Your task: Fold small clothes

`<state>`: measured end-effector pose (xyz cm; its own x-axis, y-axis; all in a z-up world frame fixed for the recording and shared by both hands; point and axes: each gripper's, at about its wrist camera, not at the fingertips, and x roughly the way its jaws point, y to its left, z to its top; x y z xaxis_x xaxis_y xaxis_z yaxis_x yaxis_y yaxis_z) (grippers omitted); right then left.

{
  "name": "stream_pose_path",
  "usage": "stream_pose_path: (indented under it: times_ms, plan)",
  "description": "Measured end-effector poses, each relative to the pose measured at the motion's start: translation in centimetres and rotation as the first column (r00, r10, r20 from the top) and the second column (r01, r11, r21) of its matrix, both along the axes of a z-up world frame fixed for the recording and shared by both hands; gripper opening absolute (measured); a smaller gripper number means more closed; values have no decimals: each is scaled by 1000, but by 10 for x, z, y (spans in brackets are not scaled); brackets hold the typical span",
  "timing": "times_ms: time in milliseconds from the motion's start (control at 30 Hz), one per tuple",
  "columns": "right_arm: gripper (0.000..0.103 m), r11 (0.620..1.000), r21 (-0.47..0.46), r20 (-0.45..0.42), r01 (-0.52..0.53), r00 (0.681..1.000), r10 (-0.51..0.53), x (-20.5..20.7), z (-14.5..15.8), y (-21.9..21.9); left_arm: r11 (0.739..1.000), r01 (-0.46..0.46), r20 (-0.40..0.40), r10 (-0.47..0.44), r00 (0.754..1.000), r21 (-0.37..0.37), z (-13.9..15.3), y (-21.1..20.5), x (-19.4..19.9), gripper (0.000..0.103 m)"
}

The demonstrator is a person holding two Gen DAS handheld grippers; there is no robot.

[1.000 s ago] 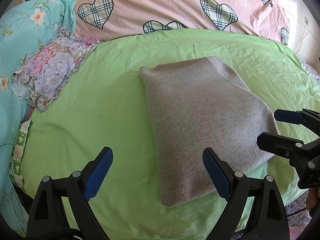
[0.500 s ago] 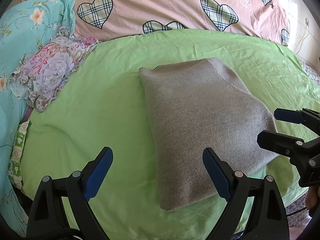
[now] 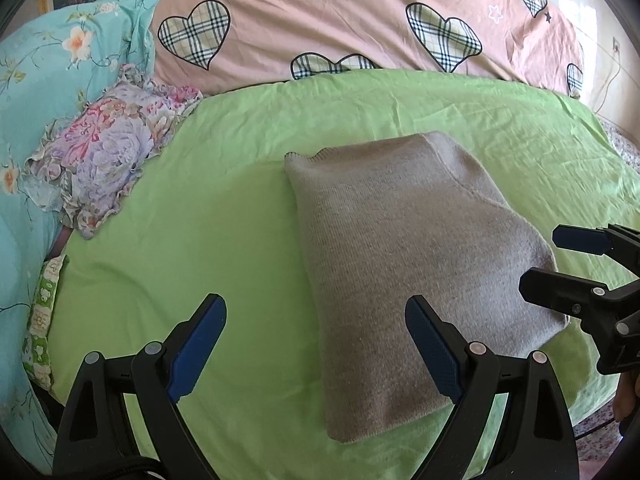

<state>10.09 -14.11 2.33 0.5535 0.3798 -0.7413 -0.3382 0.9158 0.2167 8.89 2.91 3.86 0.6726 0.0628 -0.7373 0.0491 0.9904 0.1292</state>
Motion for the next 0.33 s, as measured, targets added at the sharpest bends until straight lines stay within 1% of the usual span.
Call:
stream_pose_path:
  times_ms: [200, 333]
  plan:
    - [93, 1000, 5, -8, -1, 1000, 1, 4, -3, 1, 1000, -5, 0, 5, 1000, 13, -3, -2, -1, 91]
    - [93, 1000, 15, -15, -7, 1000, 7, 6, -6, 0, 999, -14, -26, 13, 1000, -40, -5, 4, 3, 91]
